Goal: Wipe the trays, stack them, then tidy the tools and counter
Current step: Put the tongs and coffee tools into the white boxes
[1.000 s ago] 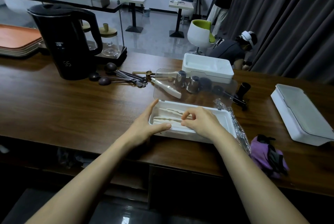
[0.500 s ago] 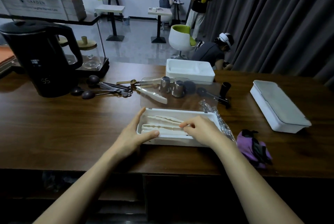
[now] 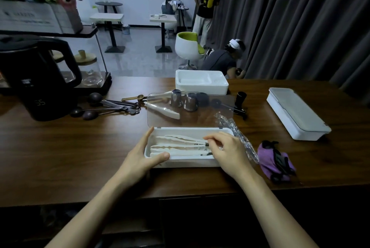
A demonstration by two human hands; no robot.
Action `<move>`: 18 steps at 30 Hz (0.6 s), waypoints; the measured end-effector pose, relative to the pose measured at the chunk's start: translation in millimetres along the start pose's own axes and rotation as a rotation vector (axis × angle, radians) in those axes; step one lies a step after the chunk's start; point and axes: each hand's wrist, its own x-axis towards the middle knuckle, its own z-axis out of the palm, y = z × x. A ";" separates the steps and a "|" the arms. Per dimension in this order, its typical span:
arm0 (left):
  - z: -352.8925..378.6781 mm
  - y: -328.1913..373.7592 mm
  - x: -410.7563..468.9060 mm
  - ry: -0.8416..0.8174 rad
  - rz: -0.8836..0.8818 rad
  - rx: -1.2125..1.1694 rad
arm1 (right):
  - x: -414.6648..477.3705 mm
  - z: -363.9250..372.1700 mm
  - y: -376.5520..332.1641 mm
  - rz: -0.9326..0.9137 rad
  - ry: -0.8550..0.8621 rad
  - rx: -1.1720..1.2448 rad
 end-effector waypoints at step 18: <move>-119.4 -33.7 -20.3 0.134 -0.091 0.131 | 72.0 39.7 -22.6 -0.007 -0.031 0.406</move>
